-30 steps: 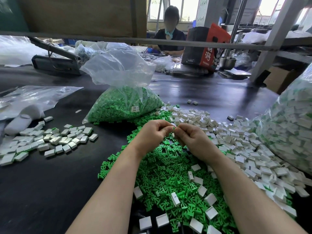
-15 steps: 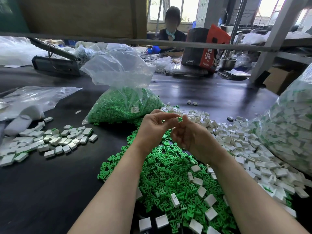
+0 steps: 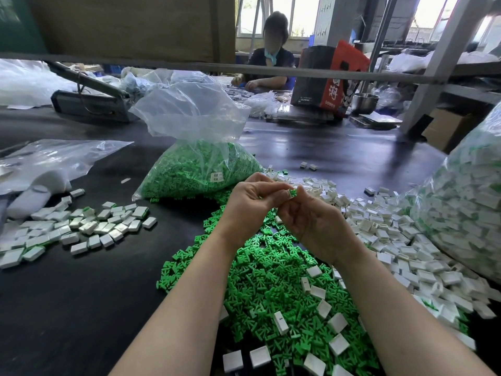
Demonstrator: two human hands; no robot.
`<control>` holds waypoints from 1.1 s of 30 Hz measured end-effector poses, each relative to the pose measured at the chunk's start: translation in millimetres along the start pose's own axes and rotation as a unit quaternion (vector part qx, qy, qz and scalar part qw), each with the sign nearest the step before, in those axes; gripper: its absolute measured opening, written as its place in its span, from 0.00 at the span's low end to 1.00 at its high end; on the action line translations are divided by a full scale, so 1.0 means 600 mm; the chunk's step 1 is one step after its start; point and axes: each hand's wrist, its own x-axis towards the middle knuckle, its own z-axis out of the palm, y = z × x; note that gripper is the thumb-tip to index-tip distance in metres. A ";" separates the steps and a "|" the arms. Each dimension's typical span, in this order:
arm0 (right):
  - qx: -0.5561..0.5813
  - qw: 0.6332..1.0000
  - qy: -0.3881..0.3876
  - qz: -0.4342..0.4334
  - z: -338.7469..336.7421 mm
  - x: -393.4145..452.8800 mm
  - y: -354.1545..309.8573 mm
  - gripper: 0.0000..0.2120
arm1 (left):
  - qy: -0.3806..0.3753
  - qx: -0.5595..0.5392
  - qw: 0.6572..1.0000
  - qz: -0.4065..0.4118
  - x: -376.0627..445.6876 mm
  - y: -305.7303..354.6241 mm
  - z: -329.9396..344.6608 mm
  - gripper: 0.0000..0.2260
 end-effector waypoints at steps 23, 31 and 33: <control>-0.226 0.968 0.097 -0.059 0.006 -0.003 -0.014 0.09 | 0.025 0.065 0.998 0.006 0.000 -0.009 -0.008 0.05; -0.241 0.947 0.164 -0.136 0.014 -0.001 -0.020 0.05 | 0.042 0.031 0.999 -0.005 0.000 -0.012 -0.007 0.06; -0.234 0.946 0.174 -0.143 0.015 -0.001 -0.023 0.05 | 0.045 0.001 0.999 -0.012 0.001 -0.011 -0.007 0.06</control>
